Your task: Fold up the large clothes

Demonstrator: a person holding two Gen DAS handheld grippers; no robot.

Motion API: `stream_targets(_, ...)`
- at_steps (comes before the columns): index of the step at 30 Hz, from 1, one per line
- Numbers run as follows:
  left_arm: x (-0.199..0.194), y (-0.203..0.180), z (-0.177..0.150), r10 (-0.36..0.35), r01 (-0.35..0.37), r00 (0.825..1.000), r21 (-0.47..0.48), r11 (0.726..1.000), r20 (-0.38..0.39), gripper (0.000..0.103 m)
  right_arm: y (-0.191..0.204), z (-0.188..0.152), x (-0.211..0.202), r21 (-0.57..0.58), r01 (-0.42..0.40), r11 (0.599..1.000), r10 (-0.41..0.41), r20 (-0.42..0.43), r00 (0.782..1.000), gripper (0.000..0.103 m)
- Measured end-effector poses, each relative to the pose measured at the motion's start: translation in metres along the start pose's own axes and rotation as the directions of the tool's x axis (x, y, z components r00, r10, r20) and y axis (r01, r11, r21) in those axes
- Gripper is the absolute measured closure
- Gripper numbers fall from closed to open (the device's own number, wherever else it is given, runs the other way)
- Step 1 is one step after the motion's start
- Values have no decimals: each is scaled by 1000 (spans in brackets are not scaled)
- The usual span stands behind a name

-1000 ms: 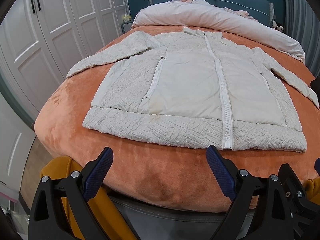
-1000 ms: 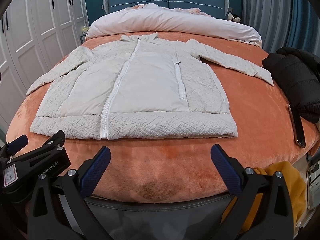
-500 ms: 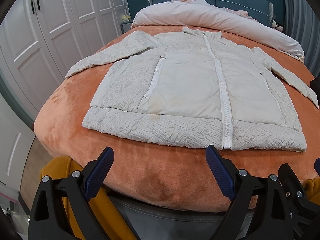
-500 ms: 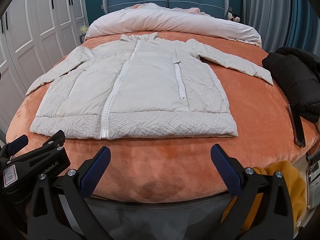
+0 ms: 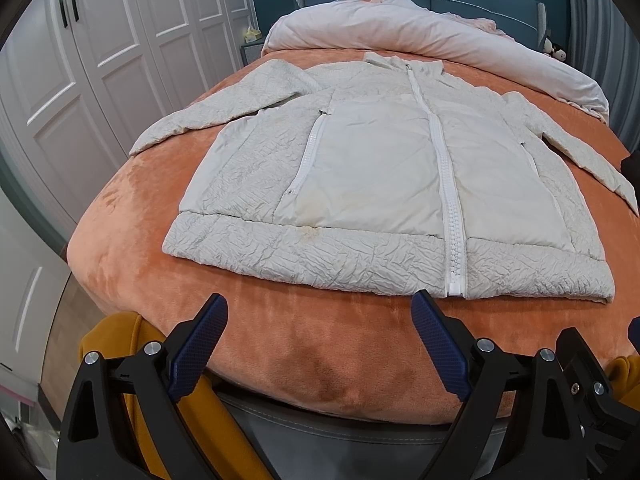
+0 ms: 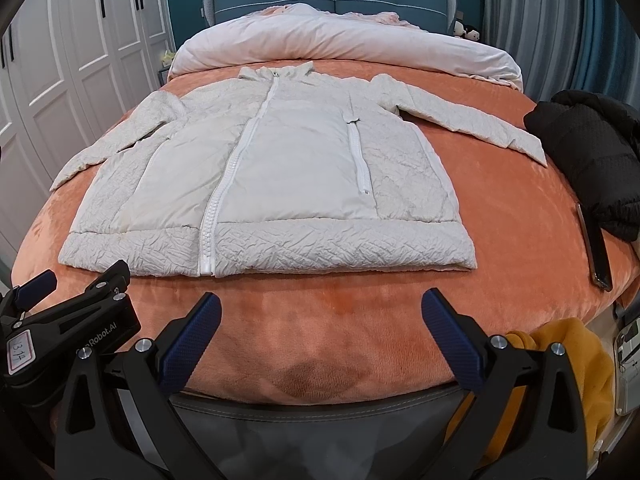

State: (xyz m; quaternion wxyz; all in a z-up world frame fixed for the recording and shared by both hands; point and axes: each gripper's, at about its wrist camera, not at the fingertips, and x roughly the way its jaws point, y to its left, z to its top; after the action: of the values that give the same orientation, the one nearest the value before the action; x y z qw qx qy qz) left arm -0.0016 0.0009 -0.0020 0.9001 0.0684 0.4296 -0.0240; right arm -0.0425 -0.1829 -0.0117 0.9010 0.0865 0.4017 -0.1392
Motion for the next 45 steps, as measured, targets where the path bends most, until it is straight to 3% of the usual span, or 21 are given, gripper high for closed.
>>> stream_targets(12,20,-1,1,-19,19,999,-8,1000,-27,11,-9,-4,22,-6,-13,1000,13,-27,1000,5)
stream_targets(16,34,14,19,-5,4,1000,-35,999,-31,11,-48,15,37,76,-5,997,6,-19,1000,5)
stream_targets(19,48,28,38,17,-18,1000,-46,999,-23,11,-112,41,59,231,-3,973,10,-27,1000,5)
stream_targets(22,63,40,60,58,-59,998,-52,997,-8,11,-197,76,88,411,-9,912,18,-18,1000,5)
stream_targets(26,83,50,85,81,-82,997,-84,993,-13,11,-286,114,128,552,-17,833,20,0,1000,5)
stream_targets(30,106,54,103,87,-90,996,-113,990,-28,11,-357,140,172,659,25,752,-28,-6,1000,5)
stream_targets(35,140,55,112,95,-104,993,-128,986,-72,11,-415,146,220,771,69,633,-63,-38,997,5)
stream_targets(39,156,57,110,75,-86,994,-144,986,-75,9,-425,154,239,808,78,585,-103,-21,994,5)
stream_targets(43,160,60,110,57,-66,997,-163,985,-56,9,-420,188,256,805,0,593,-38,29,999,59)
stream_targets(44,161,60,111,59,-68,997,-163,984,-58,9,-409,208,256,782,5,623,-57,39,998,70)
stream_targets(45,161,61,112,59,-68,996,-164,984,-60,9,-396,224,253,751,-5,660,-65,64,996,91)
